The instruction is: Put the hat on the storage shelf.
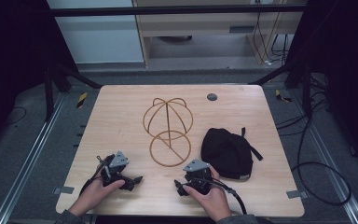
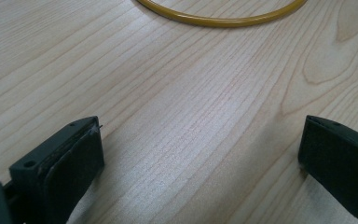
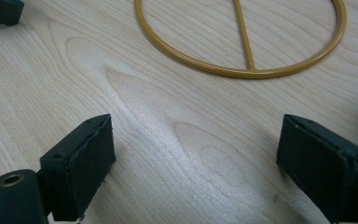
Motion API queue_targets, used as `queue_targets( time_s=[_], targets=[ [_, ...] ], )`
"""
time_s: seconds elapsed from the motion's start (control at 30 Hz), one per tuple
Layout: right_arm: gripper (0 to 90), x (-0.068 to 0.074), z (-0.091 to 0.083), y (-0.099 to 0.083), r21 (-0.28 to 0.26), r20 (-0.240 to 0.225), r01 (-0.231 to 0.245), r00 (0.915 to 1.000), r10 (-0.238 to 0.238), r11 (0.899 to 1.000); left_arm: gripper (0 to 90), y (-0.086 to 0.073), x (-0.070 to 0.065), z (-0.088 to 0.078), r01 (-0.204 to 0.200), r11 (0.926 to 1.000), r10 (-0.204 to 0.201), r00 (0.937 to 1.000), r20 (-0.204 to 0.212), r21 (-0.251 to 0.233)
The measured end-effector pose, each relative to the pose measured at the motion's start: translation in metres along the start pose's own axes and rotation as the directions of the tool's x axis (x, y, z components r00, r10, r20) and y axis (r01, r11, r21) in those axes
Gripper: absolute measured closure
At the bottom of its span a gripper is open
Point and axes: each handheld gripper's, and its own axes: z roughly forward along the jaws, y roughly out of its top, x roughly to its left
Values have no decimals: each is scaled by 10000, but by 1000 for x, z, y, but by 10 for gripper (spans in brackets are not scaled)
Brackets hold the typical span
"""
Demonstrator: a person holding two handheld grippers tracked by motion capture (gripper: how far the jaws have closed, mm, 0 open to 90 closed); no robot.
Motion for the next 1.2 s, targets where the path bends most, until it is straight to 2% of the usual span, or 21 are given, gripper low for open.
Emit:
queue_targets(
  time_s=[0.13,0.2,0.23,0.27,0.3,0.37,0.4,0.5,0.53,0.6,0.77,0.83,0.9,0.93,1.07,1.13,1.2],
  targets=[
    [82,1,2,2,64,45,-61,10000,61,10000,0,0,0,0,-28,10000,28,10000,0,2],
    [91,2,2,5,346,172,-121,9998,115,9993,0,0,0,0,-29,10000,29,10000,1,2],
    [133,2,0,7,464,357,-153,9993,136,9988,0,0,0,0,-23,10000,23,10000,1,3],
    [161,3,-3,7,341,558,-109,9984,90,9994,0,0,0,0,-25,10000,25,10000,2,1],
    [140,4,-5,8,194,578,-37,9983,26,9998,0,0,0,0,-22,10000,22,10000,-1,0],
    [112,6,-17,11,-175,389,-61,9992,68,9998,0,0,0,0,-11,10000,11,10000,-11,0],
    [104,6,-23,12,-329,441,3,9990,12,9995,0,0,0,0,10,10000,-10,10000,-8,1],
    [89,6,-41,12,-741,854,-37,9963,100,9972,0,0,0,0,-19,10000,19,10000,-10,15],
    [89,6,-41,12,-741,854,-37,9963,100,9972,0,0,0,0,-19,10000,19,10000,-10,15],
    [102,0,-61,8,-1259,1422,-109,9894,289,9920,0,0,0,0,-19,10000,19,10000,17,-5],
    [80,-10,-82,2,-1853,2227,-352,9719,768,9821,0,0,0,0,-20,10000,20,10000,15,-7],
    [70,-15,-88,0,-2086,2562,-453,9615,993,9770,0,0,0,0,-17,10000,17,10000,12,-4],
    [65,-20,-92,-2,-2158,3049,-372,9468,1035,9757,0,0,0,0,-23,10000,23,10000,13,3],
    [64,-22,-93,-2,-2143,3188,-328,9423,1017,9762,0,0,0,0,-27,10000,27,10000,12,6],
    [70,-31,-101,-4,-2085,3541,-541,9265,1269,9765,0,0,0,0,-34,10000,34,10000,0,6],
    [62,-34,-108,-4,-2134,3463,-569,9291,1300,9753,0,0,0,0,-24,10000,24,10000,-1,-4],
    [70,-36,-112,-5,-2227,3548,-533,9256,1318,9734,0,0,0,0,-42,10000,42,10000,-1,23]
  ],
)
